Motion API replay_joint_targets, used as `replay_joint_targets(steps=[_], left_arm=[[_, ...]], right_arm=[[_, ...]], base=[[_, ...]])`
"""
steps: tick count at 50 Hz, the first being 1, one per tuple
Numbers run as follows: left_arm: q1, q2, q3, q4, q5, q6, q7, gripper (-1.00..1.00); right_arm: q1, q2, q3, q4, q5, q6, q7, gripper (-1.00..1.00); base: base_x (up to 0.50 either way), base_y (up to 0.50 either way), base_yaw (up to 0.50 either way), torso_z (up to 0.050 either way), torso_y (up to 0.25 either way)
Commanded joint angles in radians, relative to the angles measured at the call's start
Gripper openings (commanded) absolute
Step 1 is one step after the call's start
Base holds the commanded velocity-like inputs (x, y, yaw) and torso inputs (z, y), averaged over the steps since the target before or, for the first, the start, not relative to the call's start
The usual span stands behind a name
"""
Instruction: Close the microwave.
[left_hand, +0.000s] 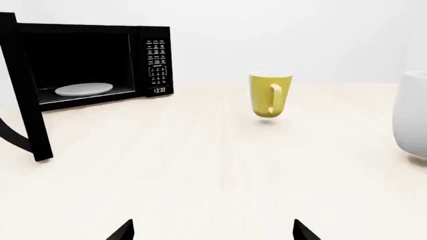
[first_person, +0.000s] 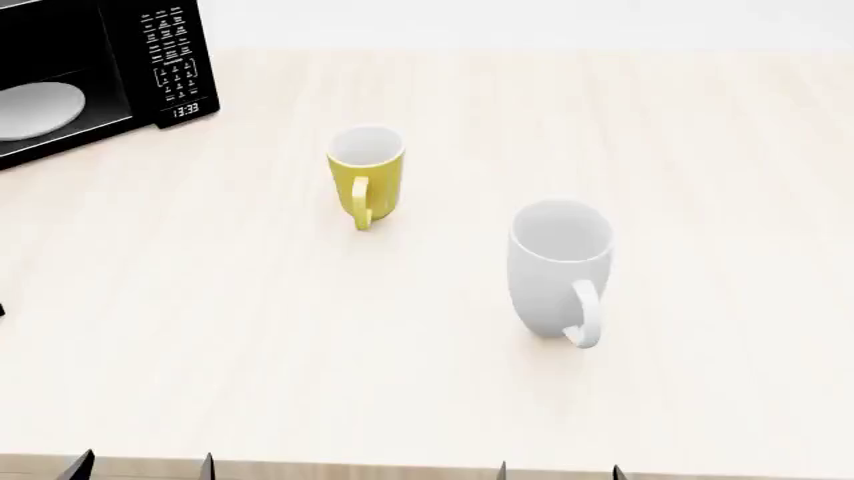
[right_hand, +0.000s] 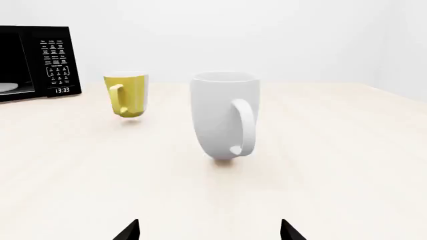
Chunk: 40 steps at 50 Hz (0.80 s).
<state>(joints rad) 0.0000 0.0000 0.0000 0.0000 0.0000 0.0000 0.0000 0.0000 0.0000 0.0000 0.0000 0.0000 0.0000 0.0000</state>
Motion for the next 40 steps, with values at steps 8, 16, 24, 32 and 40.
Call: replay_joint_targets(steps=[8,16,24,32,40], left_arm=[[0.005,-0.038,0.038,0.002,-0.066,0.02,-0.033,1.0],[0.004,-0.053,0.054,-0.002,-0.085,0.03,-0.051,1.0],[0.111,-0.078,0.049,0.423,-0.01,0.15,-0.133,1.0],[0.14,-0.09,0.026,0.727,-0.004,0.094,-0.176,1.0],[0.136,-0.104,0.02,0.736,-0.02,0.074,-0.193,1.0]], right_arm=[[0.001,0.037,-0.042,0.001,0.048,0.007,0.05,1.0],[0.005,0.053,-0.06,0.006,0.064,0.002,0.068,1.0],[-0.022,0.068,-0.022,-0.308,0.104,-0.071,0.116,1.0],[-0.026,0.087,0.009,-0.602,0.025,-0.136,0.185,1.0],[-0.035,0.094,0.002,-0.625,-0.024,-0.162,0.217,1.0]], base=[[0.0,0.0,0.0,0.0,0.0],[0.0,0.0,0.0,0.0,0.0],[0.0,0.0,0.0,0.0,0.0],[0.0,0.0,0.0,0.0,0.0],[0.0,0.0,0.0,0.0,0.0]])
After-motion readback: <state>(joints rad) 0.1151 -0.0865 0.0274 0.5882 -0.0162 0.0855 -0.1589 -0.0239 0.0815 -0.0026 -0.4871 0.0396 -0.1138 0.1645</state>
